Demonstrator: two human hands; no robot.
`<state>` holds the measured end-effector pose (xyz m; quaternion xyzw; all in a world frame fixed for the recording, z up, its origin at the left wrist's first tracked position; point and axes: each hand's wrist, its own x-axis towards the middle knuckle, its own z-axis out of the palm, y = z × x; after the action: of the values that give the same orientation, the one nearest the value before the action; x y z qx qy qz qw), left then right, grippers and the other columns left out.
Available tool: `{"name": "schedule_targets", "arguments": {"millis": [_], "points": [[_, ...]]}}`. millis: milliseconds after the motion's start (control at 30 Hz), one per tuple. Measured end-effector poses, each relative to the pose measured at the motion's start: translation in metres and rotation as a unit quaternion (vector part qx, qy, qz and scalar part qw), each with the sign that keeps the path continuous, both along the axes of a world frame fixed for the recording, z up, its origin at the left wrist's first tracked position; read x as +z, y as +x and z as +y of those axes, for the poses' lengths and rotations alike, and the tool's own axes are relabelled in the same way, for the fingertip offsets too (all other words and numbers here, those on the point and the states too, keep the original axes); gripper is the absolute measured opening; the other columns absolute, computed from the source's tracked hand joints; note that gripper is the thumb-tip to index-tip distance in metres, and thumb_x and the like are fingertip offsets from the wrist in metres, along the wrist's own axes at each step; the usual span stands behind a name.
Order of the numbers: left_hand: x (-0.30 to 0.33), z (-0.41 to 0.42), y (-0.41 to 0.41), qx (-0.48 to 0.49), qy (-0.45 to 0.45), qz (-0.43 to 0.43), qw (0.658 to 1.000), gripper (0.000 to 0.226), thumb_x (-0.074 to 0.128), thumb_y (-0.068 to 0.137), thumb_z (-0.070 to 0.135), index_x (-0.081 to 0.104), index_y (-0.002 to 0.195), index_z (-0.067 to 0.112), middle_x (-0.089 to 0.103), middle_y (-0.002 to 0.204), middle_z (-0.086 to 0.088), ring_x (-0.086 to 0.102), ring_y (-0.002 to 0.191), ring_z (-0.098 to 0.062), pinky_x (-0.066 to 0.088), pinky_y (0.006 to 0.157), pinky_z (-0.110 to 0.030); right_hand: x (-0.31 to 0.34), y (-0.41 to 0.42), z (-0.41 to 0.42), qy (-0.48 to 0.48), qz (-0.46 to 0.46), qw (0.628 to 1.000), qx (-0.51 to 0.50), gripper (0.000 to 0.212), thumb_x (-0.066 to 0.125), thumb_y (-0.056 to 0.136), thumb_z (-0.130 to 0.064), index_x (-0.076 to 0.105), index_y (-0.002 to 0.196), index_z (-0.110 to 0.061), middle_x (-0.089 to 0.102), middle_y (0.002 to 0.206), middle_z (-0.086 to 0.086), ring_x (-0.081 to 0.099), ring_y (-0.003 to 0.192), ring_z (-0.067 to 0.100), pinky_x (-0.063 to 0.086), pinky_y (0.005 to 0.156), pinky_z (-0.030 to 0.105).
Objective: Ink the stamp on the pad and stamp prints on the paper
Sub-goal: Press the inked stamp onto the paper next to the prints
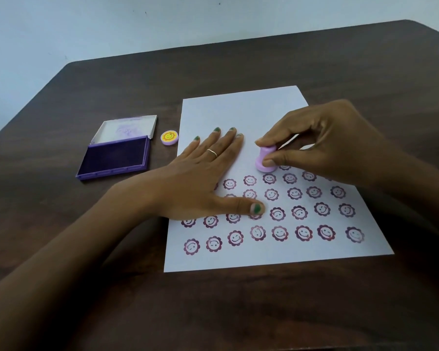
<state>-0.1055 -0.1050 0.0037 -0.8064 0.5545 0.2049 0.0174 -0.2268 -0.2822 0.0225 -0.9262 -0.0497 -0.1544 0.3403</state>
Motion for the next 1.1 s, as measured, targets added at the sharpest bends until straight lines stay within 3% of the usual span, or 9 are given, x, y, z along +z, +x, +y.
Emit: {"name": "schedule_targets", "arguments": {"millis": [400, 667, 800, 1100], "points": [[0.0, -0.001, 0.0, 0.002, -0.001, 0.002, 1.0, 0.109, 0.027, 0.061, 0.081, -0.03, 0.139, 0.031, -0.04, 0.137, 0.02, -0.038, 0.129, -0.001, -0.021, 0.105, -0.022, 0.0, -0.002, 0.003, -0.023, 0.003, 1.0, -0.018, 0.029, 0.074, 0.067, -0.03, 0.072, 0.093, -0.016, 0.073, 0.092, -0.002, 0.066, 0.084, 0.004, 0.053, 0.079, 0.017], [-0.001, -0.001, -0.001, 0.002, -0.006, 0.004, 1.0, 0.11, 0.027, 0.061, 0.081, -0.03, 0.14, 0.03, -0.038, 0.142, 0.016, -0.036, 0.13, -0.004, -0.02, 0.106, -0.024, -0.002, -0.002, 0.007, -0.021, 0.0, 0.999, -0.046, 0.029, 0.073, 0.068, -0.029, 0.068, 0.095, -0.022, 0.067, 0.089, -0.01, 0.063, 0.087, 0.001, 0.049, 0.076, 0.005], [0.001, -0.002, -0.002, 0.007, -0.004, 0.0, 1.0, 0.11, 0.029, 0.062, 0.079, -0.028, 0.141, 0.027, -0.033, 0.151, 0.009, -0.034, 0.133, -0.006, -0.019, 0.107, -0.026, -0.003, -0.002, 0.009, -0.025, -0.011, 0.998, -0.051, 0.032, 0.066, 0.068, -0.037, 0.068, 0.096, -0.021, 0.068, 0.09, -0.008, 0.066, 0.081, 0.005, 0.051, 0.08, 0.011], [0.003, -0.001, -0.004, 0.005, 0.001, 0.0, 1.0, 0.112, 0.032, 0.066, 0.083, -0.027, 0.142, 0.026, -0.031, 0.152, 0.007, -0.032, 0.136, -0.009, -0.018, 0.108, -0.028, -0.01, -0.007, 0.012, -0.05, -0.052, 0.995, -0.069, 0.025, 0.073, 0.072, -0.024, 0.072, 0.094, -0.012, 0.073, 0.092, 0.003, 0.068, 0.081, 0.01, 0.053, 0.079, 0.018]]}}
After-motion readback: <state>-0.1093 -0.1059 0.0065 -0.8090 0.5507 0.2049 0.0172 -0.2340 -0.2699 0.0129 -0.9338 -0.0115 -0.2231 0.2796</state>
